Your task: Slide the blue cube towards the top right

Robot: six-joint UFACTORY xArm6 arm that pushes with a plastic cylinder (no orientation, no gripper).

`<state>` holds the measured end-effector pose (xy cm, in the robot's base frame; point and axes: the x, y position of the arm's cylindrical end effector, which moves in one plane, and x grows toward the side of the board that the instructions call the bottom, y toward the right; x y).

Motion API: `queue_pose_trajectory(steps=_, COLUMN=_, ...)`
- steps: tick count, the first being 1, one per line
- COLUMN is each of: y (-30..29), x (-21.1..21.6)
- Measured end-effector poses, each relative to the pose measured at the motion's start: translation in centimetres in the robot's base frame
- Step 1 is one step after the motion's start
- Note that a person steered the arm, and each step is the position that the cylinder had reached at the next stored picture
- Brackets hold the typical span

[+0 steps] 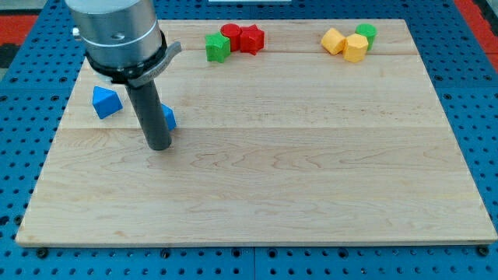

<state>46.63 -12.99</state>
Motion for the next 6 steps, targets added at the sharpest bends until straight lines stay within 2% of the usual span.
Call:
queue_pose_trajectory(steps=1, y=4.7, x=-2.6)
queue_pose_trajectory(steps=2, y=3.9, x=-3.8)
queue_pose_trajectory(steps=3, y=1.0, x=1.5)
queue_pose_trajectory(steps=4, y=-7.6, x=-0.6)
queue_pose_trajectory(steps=6, y=10.5, x=-6.1)
